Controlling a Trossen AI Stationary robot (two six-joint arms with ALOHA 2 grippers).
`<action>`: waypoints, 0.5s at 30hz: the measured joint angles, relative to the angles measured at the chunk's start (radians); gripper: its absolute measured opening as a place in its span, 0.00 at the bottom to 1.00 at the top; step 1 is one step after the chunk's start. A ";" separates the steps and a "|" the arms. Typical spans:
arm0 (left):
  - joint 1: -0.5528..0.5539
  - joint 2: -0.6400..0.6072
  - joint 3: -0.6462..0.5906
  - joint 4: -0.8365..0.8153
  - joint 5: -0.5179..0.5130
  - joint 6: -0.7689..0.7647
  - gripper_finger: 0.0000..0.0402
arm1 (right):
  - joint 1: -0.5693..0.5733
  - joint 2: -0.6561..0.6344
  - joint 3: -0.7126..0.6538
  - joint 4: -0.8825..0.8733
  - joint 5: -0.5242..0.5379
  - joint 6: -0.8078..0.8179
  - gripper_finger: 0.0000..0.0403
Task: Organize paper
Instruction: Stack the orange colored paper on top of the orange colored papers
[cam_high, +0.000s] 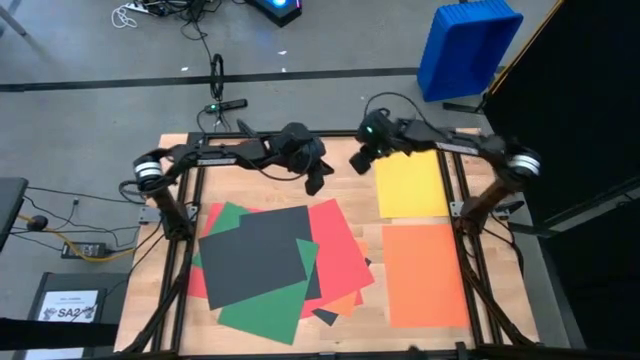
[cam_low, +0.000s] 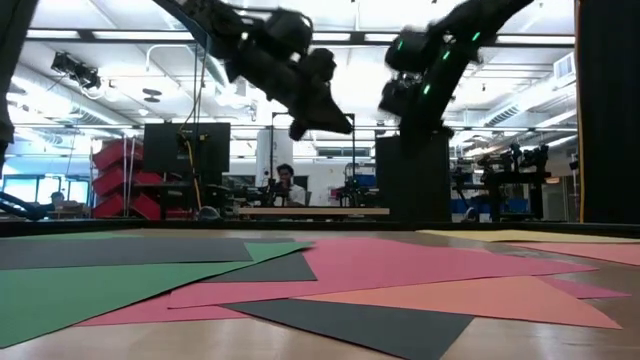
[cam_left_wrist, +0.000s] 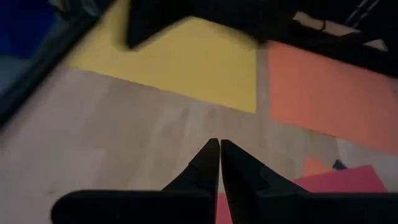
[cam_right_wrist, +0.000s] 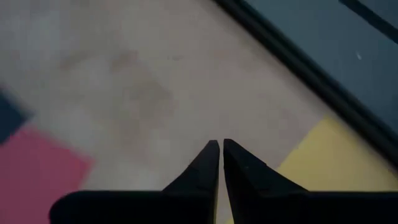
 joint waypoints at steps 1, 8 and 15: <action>-0.010 -0.020 -0.009 -0.007 -0.012 0.002 0.00 | 0.028 -0.039 -0.025 0.006 0.000 0.022 0.00; -0.190 -0.050 -0.125 -0.012 -0.054 -0.021 0.00 | 0.298 -0.231 -0.250 0.082 0.004 0.229 0.00; -0.410 -0.038 -0.216 0.115 -0.124 -0.114 0.00 | 0.617 -0.262 -0.415 0.306 0.054 0.451 0.00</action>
